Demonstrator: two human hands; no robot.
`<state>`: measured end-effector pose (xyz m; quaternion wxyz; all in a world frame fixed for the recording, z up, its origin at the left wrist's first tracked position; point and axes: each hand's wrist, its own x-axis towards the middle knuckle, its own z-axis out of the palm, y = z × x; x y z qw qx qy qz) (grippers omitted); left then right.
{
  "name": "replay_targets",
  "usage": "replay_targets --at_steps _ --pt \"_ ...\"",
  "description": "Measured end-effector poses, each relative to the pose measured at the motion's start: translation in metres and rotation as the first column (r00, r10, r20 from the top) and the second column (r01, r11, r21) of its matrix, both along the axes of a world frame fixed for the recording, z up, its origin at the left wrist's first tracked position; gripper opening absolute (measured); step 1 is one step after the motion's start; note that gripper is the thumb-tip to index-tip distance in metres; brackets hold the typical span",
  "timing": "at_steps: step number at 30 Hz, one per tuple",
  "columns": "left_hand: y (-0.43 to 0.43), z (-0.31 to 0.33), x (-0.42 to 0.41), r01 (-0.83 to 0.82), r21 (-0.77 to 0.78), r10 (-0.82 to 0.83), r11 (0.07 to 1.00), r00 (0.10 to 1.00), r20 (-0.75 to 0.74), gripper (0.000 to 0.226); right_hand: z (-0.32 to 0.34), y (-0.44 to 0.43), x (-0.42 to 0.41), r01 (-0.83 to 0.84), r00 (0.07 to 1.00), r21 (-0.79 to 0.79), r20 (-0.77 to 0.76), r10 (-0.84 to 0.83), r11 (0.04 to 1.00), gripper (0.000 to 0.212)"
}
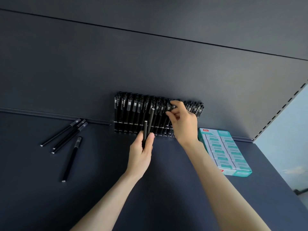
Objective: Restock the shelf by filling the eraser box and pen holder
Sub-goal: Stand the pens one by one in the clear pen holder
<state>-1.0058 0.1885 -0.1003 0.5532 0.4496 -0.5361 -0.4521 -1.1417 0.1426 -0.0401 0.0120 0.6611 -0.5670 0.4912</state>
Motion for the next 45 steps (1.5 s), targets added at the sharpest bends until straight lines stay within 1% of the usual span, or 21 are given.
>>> replay_targets --at_steps 4,6,7,9,10,11,13,14,16,17,18,20,23,25,27,29,33,36,40,42,45 --pt "0.003 0.006 0.002 -0.001 0.016 0.000 1.000 1.000 0.029 0.068 -0.001 0.003 0.001 0.039 0.999 0.051 -0.018 -0.038 0.998 0.029" --pt "0.004 0.006 0.003 0.002 0.026 -0.002 1.000 0.999 0.032 0.068 0.001 0.011 0.001 0.060 0.997 0.027 0.036 -0.061 0.998 0.028" --pt "0.005 0.006 0.003 0.016 0.019 -0.016 1.000 0.999 0.028 0.063 0.003 0.018 0.001 0.034 0.991 0.029 0.129 -0.037 0.999 0.026" --pt "0.008 0.006 0.002 0.069 -0.012 -0.069 0.998 0.997 0.022 0.046 0.007 0.031 0.003 -0.134 0.921 0.088 0.380 0.091 0.987 0.021" --pt "0.010 0.007 0.001 0.103 -0.021 -0.103 0.994 0.994 0.033 0.035 0.008 0.036 0.004 -0.238 0.869 0.121 0.470 0.155 0.964 0.020" --pt "0.011 0.009 0.001 0.131 -0.025 -0.130 0.991 0.990 0.060 0.027 0.007 0.040 0.005 -0.310 0.837 0.146 0.511 0.196 0.940 0.018" --pt "0.012 0.012 0.002 0.143 -0.014 -0.141 0.990 0.987 0.077 0.012 0.004 0.045 0.003 -0.346 0.801 0.145 0.560 0.212 0.927 0.012" --pt "0.011 0.015 0.005 0.134 0.001 -0.134 0.991 0.990 0.043 0.004 0.003 0.047 0.001 -0.336 0.767 0.123 0.612 0.195 0.934 0.011" --pt "0.011 0.022 0.012 0.101 0.054 -0.096 0.993 0.992 -0.078 0.009 0.000 0.052 -0.006 -0.307 0.673 0.085 0.723 0.153 0.948 0.009" --pt "0.010 0.024 0.017 0.081 0.074 -0.069 0.994 0.987 -0.146 0.010 -0.003 0.054 -0.010 -0.300 0.643 0.085 0.753 0.135 0.950 0.009" --pt "0.008 0.025 0.020 0.062 0.082 -0.045 0.995 0.979 -0.198 0.009 -0.006 0.057 -0.013 -0.309 0.635 0.102 0.762 0.125 0.946 0.009" --pt "0.006 0.027 0.025 0.032 0.073 -0.012 0.997 0.966 -0.258 0.006 -0.012 0.063 -0.014 -0.391 0.642 0.166 0.754 0.139 0.905 0.011" --pt "0.005 0.028 0.026 -0.001 0.079 0.022 0.997 0.965 -0.263 0.011 -0.018 0.072 -0.008 -0.543 0.660 0.273 0.724 0.202 0.794 0.012" --pt "0.004 0.027 0.025 0.002 0.087 0.019 0.996 0.969 -0.247 0.011 -0.020 0.076 -0.003 -0.573 0.711 0.348 0.662 0.239 0.742 0.016" --pt "0.005 0.026 0.024 0.018 0.086 0.003 0.996 0.969 -0.246 0.009 -0.020 0.077 0.000 -0.559 0.757 0.390 0.599 0.260 0.732 0.019" --pt "0.006 0.024 0.023 0.039 0.078 -0.019 0.996 0.970 -0.243 0.005 -0.017 0.076 0.000 -0.555 0.756 0.370 0.597 0.267 0.745 0.017" --pt "0.009 0.021 0.020 0.088 0.104 -0.067 0.991 0.979 -0.193 0.010 -0.007 0.073 0.001 -0.577 0.658 0.227 0.698 0.282 0.785 0.013" --pt "0.011 0.019 0.017 0.151 0.121 -0.135 0.981 0.983 -0.126 0.019 -0.001 0.069 0.003 -0.538 0.627 0.148 0.728 0.277 0.830 0.024" --pt "0.011 0.018 0.016 0.207 0.128 -0.201 0.970 0.978 -0.053 0.017 -0.001 0.063 0.004 -0.489 0.657 0.143 0.710 0.255 0.860 0.036" --pt "0.009 0.016 0.017 0.204 0.135 -0.202 0.970 0.979 -0.022 0.017 -0.001 0.060 0.004 -0.462 0.664 0.127 0.706 0.247 0.878 0.036" --pt "0.007 0.014 0.017 0.196 0.151 -0.200 0.969 0.980 0.016 0.018 0.006 0.052 -0.001 -0.376 0.657 0.050 0.718 0.229 0.925 0.032"
